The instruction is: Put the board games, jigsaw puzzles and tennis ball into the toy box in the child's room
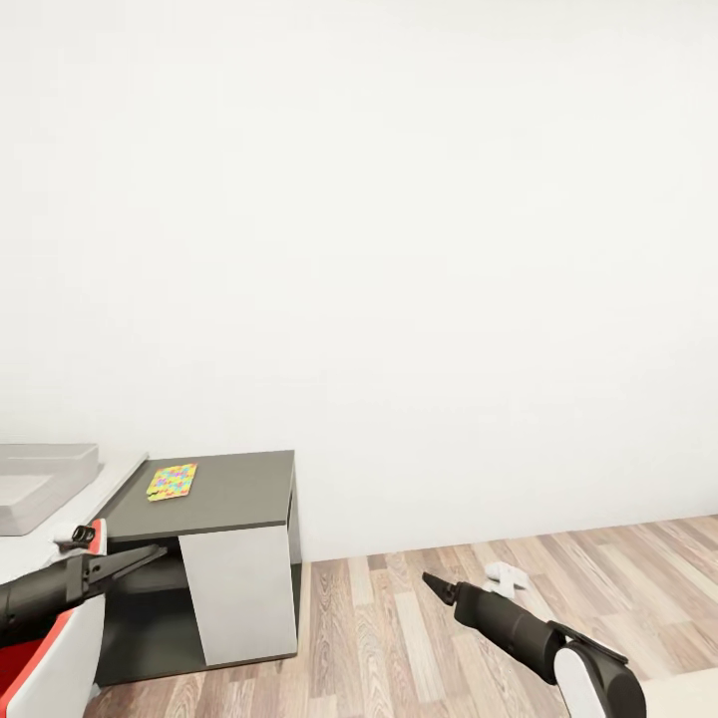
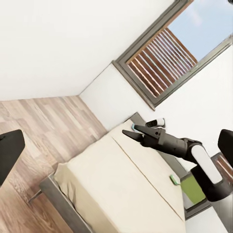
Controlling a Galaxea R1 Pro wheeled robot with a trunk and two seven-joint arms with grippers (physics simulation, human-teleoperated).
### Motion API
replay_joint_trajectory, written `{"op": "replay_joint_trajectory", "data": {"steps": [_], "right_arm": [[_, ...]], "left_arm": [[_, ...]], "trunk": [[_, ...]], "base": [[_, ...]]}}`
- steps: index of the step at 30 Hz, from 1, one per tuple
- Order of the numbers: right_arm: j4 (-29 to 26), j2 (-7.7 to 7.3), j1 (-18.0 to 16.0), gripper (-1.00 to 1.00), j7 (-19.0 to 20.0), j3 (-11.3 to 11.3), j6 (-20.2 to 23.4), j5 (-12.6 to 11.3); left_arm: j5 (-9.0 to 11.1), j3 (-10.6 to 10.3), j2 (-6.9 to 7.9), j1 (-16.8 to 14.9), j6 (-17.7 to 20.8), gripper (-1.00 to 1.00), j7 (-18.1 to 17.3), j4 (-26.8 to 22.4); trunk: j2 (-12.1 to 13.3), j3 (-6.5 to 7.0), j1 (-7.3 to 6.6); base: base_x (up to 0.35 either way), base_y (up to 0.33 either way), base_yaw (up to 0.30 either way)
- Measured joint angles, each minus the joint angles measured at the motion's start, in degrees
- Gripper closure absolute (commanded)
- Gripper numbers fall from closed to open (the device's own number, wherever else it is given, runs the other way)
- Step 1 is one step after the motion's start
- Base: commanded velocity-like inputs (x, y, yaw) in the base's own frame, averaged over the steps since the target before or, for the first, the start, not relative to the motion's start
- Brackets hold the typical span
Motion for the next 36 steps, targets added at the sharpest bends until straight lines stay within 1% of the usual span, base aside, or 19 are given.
{"op": "replay_joint_trajectory", "data": {"steps": [3, 4, 10, 14, 19, 24, 29, 36], "right_arm": [[0.0, -0.03, 0.0, -1.0, 1.8, -0.7, 0.1, 0.0], [0.0, -0.03, 0.0, -1.0, 1.8, -0.7, 0.1, 0.0], [0.0, 0.01, 0.0, -1.0, 4.3, -3.7, 0.2, 0.1], [0.1, 0.01, 0.0, -1.0, 5.0, -4.9, 0.3, 0.1], [0.1, 0.07, 0.0, -1.0, 5.3, -5.4, 0.3, 0.1], [0.2, 0.09, 0.0, -1.0, 5.4, -5.7, 0.3, 0.1], [0.2, 0.1, 0.0, -1.0, 5.5, -5.8, 0.2, 0.1], [0.2, 0.11, 0.0, -1.0, 5.5, -5.8, 0.2, 0.1]], "left_arm": [[0.7, 0.0, 0.18, 0.1, 0.2, -1.0, 0.0, -0.6], [0.7, 0.0, 0.18, 0.1, 0.2, -1.0, 0.0, -0.6], [1.3, -0.1, 0.26, 0.3, 0.3, -1.0, 0.0, -1.2], [1.4, -0.1, 0.27, 0.3, 0.2, -1.0, 0.0, -1.4], [1.5, -0.1, 0.27, 0.3, 0.1, -1.0, 0.0, -1.5], [1.5, 0.0, 0.27, 0.4, 0.1, -1.0, 0.0, -1.6], [1.5, 0.0, 0.28, 0.4, 0.0, -1.0, 0.0, -1.6], [1.5, 0.0, 0.28, 0.4, -0.1, -1.0, 0.0, -1.6]], "trunk": [[0.0, 0.0, 0.0], [0.0, 0.0, 0.0], [0.0, 0.0, 0.0], [0.0, 0.0, 0.0], [0.0, 0.0, 0.0], [0.0, -0.03, -0.02], [0.0, -0.06, -0.01], [0.0, -0.08, 0.0]], "base": [[0.0, 0.0, 0.0], [0.0, 0.0, 0.0], [0.0, 0.0, -0.014], [0.0, 0.0, -0.123], [0.022, 0.0, -0.207], [0.175, 0.0, -0.183], [0.178, 0.0, -0.078], [0.056, 0.0, -0.023]]}}
